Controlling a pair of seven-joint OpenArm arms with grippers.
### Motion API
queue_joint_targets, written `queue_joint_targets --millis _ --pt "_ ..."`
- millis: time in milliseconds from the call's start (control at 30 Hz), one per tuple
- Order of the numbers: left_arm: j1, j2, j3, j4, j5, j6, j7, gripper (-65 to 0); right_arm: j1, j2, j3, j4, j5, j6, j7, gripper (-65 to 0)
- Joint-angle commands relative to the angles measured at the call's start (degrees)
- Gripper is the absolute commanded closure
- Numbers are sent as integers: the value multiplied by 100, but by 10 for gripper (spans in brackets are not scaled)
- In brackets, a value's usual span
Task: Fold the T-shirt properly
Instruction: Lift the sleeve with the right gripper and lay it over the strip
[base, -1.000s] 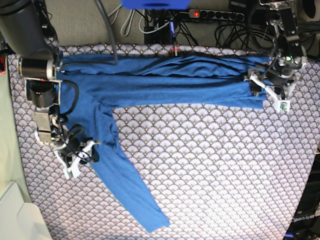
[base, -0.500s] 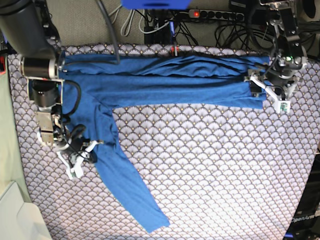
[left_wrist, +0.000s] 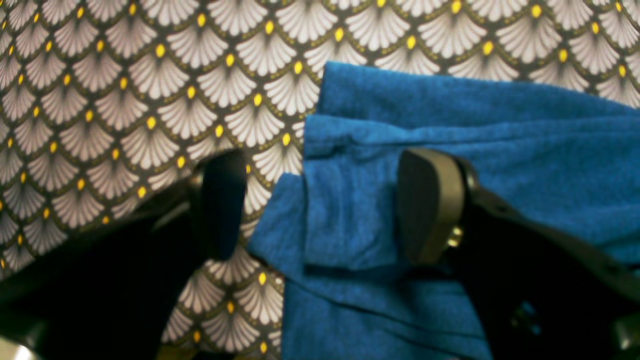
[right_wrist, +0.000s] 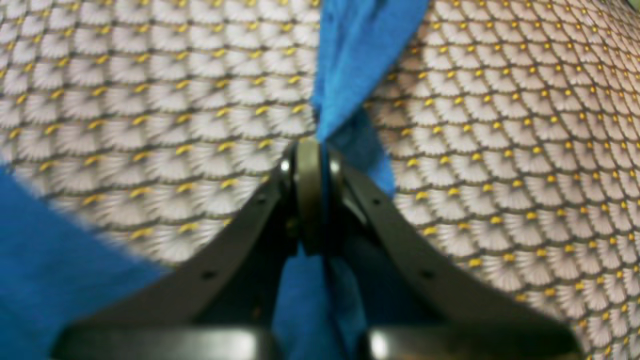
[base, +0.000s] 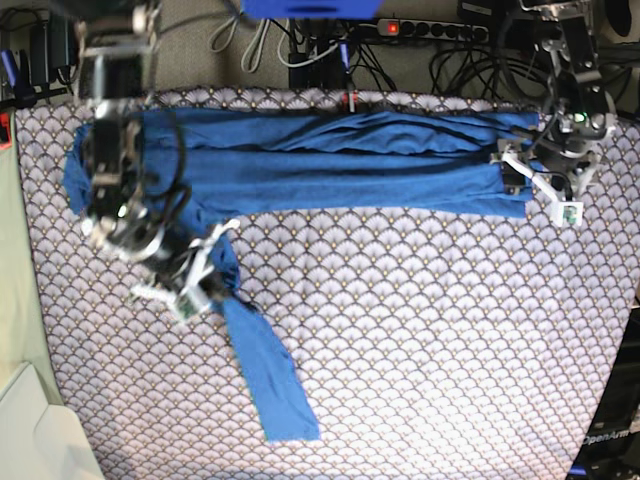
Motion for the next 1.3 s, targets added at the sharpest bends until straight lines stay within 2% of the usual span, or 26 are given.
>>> queue_joint_targets --millis 0,100,300,533,767,1167,1267 --pt "-35 -74 -18 109 -7 8 -92 -458 1 -41 28 316 75 -12 47 0" --pt "-35 -74 -18 153 -7 8 -92 -458 -360 -357 11 809 75 -12 -112 0" --pt "0 -74 -18 444 28 8 -92 -458 -1037 -718 -139 1345 75 -12 -112 0" --pt "9 -82 -18 435 37 8 -92 -458 -1889 -779 -649 1943 75 -12 -103 0" --pt "18 -82 -18 435 37 8 -92 -458 -2461 -788 -710 1996 75 -12 -59 0" --pt "18 -82 -18 435 37 8 -92 -458 -2856 -788 -1334 1996 84 -12 -59 0" --pt "18 -179 -18 426 -7 8 -92 -458 -2927 -779 -1431 1996 84 -12 -59 0"
